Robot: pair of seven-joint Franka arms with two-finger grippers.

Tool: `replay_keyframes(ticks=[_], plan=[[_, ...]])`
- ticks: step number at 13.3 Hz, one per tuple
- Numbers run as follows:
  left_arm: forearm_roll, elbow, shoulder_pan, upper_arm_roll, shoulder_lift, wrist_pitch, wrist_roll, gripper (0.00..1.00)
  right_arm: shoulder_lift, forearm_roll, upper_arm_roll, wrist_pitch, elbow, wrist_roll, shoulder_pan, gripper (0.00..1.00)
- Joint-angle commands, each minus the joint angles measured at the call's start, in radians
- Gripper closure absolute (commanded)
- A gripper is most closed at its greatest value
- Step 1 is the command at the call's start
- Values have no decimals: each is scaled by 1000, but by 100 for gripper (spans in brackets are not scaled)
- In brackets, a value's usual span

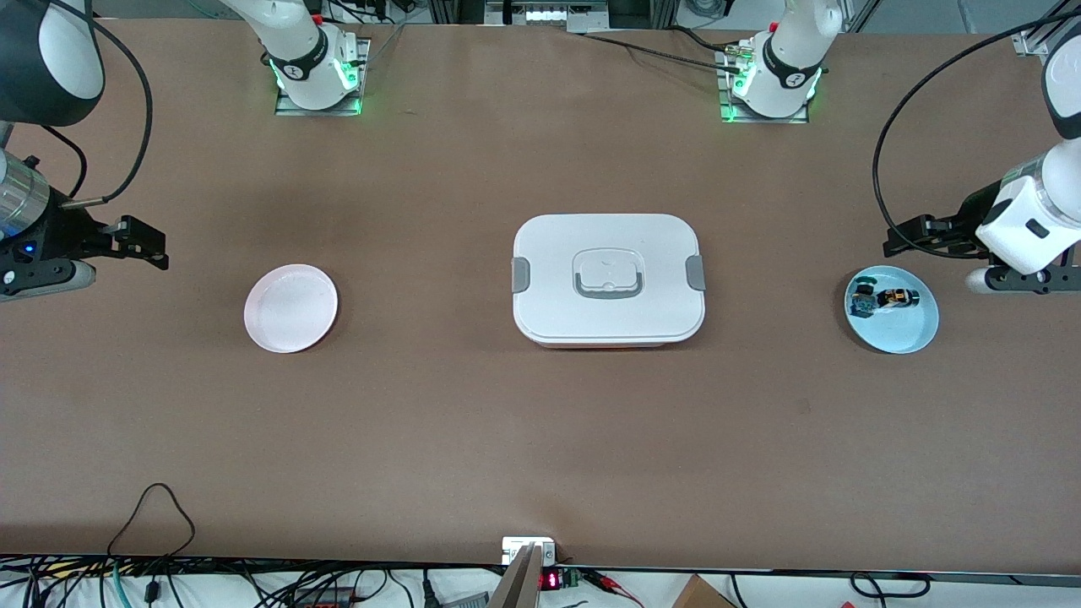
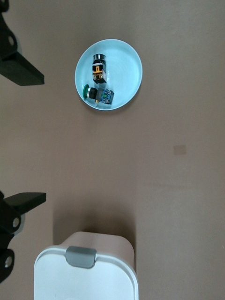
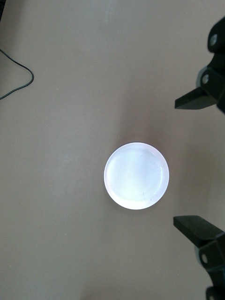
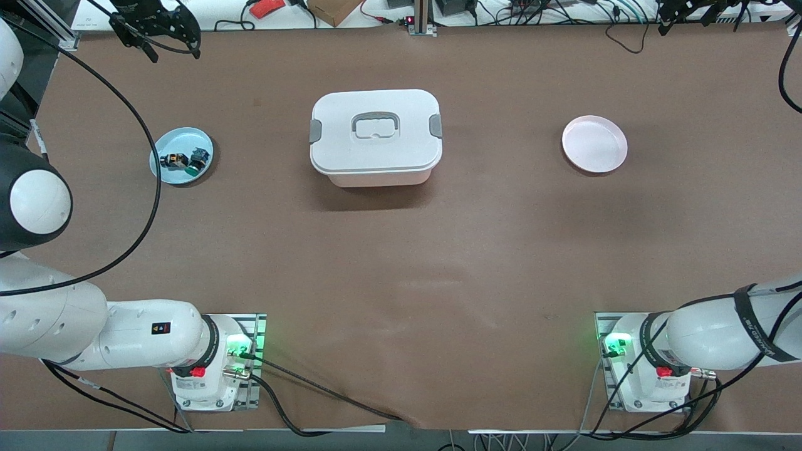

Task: Transfer orange switch to right arm and place
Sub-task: 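Move the left gripper over the light-blue plate toward the orange switch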

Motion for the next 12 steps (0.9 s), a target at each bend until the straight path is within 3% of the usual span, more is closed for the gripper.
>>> replay_keyframes(ticks=[1,9,12], plan=[[28,2,45,-1,56,-6,57,0,5,-6,4,1,15,-2,-2,0],[31,-27,139,0,205,15,101,0,5,-6,4,-1,15,-2,-2,0],[108,-42,154,0,250,70,119,0,5,-6,4,-1,15,-2,-2,0]])
